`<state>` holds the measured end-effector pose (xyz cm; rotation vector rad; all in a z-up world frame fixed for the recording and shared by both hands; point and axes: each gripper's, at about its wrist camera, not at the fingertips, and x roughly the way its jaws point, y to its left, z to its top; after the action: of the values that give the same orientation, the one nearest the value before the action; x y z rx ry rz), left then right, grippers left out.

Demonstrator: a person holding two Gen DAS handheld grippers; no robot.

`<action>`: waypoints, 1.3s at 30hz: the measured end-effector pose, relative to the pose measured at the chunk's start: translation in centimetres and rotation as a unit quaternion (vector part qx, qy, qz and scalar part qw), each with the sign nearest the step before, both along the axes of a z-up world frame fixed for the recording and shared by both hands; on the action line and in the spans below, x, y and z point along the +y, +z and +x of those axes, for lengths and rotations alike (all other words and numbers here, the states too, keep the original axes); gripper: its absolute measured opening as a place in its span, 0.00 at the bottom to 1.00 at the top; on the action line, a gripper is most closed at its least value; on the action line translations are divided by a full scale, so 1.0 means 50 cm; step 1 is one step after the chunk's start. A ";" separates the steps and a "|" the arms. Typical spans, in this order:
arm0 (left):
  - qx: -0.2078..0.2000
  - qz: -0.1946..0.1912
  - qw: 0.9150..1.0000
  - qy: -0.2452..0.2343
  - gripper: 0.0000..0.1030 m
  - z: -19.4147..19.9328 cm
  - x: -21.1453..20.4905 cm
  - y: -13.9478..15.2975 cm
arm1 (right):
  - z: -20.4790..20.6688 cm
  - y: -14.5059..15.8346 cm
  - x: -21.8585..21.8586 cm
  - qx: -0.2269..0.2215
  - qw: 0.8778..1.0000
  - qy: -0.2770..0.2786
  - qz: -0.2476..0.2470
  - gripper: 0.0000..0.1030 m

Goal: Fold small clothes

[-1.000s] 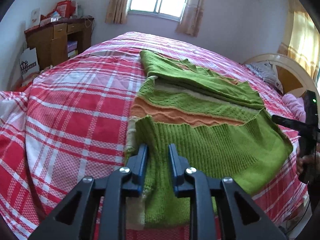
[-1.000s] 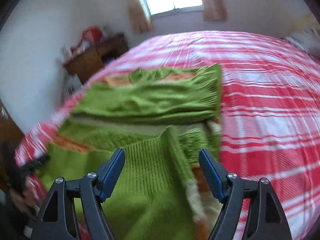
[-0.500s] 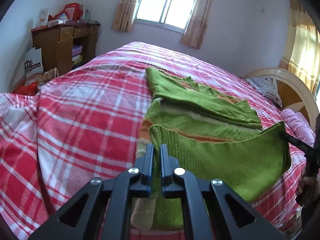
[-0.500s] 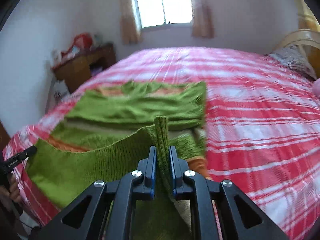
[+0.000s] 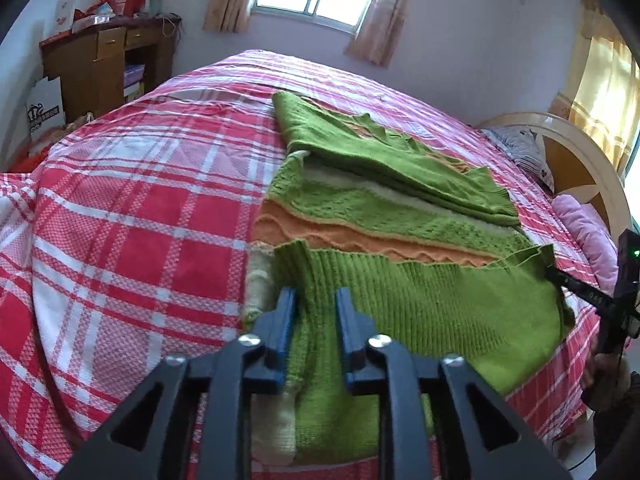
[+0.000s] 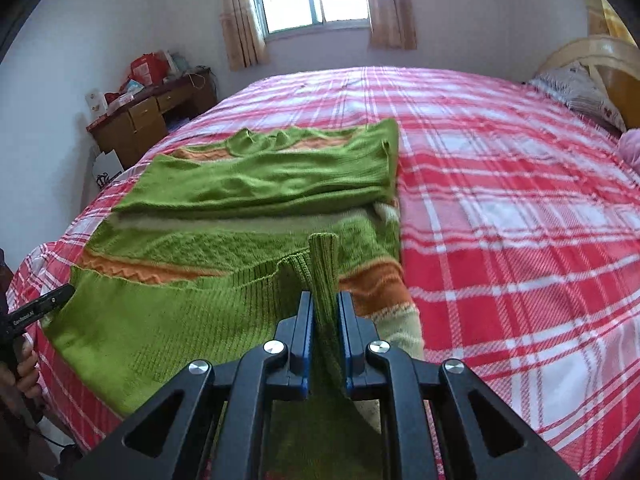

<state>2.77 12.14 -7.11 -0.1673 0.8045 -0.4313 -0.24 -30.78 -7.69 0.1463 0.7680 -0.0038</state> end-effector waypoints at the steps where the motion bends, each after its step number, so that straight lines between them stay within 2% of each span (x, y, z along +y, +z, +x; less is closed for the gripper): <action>1: -0.001 0.000 1.000 -0.001 0.31 -0.001 -0.002 0.002 | -0.001 -0.002 -0.001 0.001 1.000 0.000 0.000 0.11; 3: -0.002 0.002 1.000 -0.006 0.39 -0.004 -0.008 0.004 | -0.001 -0.009 -0.002 0.007 1.000 0.003 0.003 0.11; 10: -0.007 0.041 0.999 -0.003 0.39 -0.015 -0.029 0.002 | 0.000 -0.022 -0.001 0.014 1.000 0.007 0.010 0.11; 13: -0.018 0.064 0.998 0.009 0.29 -0.014 -0.038 0.000 | 0.000 -0.022 -0.003 0.014 1.000 0.012 0.016 0.11; 15: -0.016 0.056 0.998 0.020 0.15 -0.007 -0.032 0.000 | -0.001 -0.018 -0.010 0.013 0.999 0.012 0.026 0.11; 17: -0.006 0.027 0.999 0.026 0.13 -0.001 -0.016 -0.001 | -0.005 -0.007 -0.024 0.007 0.999 0.010 0.046 0.12; 19: 0.000 0.011 1.000 0.027 0.12 -0.001 -0.007 -0.002 | -0.007 0.005 -0.031 -0.002 0.998 0.011 0.055 0.19; 21: 0.005 0.003 1.000 0.027 0.16 0.001 -0.002 -0.004 | -0.004 0.018 -0.030 -0.009 0.999 0.016 0.050 0.38; 22: 0.007 0.002 1.000 0.029 0.18 0.003 -0.003 -0.004 | -0.001 0.024 -0.028 -0.017 0.999 0.016 0.044 0.58; 23: 0.009 0.000 1.000 0.030 0.18 0.004 -0.004 -0.003 | 0.000 0.026 -0.025 -0.023 0.999 0.018 0.042 0.66; 25: 0.011 0.002 0.999 0.031 0.18 0.007 -0.007 -0.003 | 0.011 0.025 -0.018 -0.022 0.999 0.029 0.039 0.66; 29: 0.003 0.010 0.999 0.031 0.20 0.009 -0.017 -0.005 | 0.053 -0.017 0.012 0.015 0.998 0.055 0.020 0.65; 30: 0.001 0.011 0.999 0.032 0.20 0.010 -0.017 -0.006 | 0.060 -0.030 0.023 0.026 0.998 0.059 0.009 0.59; 31: 0.000 0.013 0.999 0.033 0.20 0.010 -0.018 -0.006 | 0.061 -0.037 0.038 0.028 0.998 0.054 -0.024 0.41; 33: -0.003 0.012 0.999 0.036 0.12 0.010 -0.016 -0.004 | 0.054 -0.030 0.060 0.020 0.997 0.058 -0.055 0.25; 34: -0.003 0.009 0.999 0.038 0.11 0.009 -0.014 -0.004 | 0.050 -0.023 0.068 0.019 0.996 0.057 -0.061 0.11; 36: -0.002 0.002 0.999 0.043 0.07 0.006 -0.010 0.001 | 0.035 -0.007 0.076 0.004 0.996 0.052 -0.075 0.11; 39: -0.029 0.004 0.999 0.043 0.07 -0.007 -0.011 0.033 | 0.006 0.034 0.069 -0.030 0.996 0.041 -0.072 0.11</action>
<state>2.44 11.59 -5.44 -0.1802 0.7400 -0.3504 0.05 -27.31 -5.98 -0.0225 0.7104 0.0221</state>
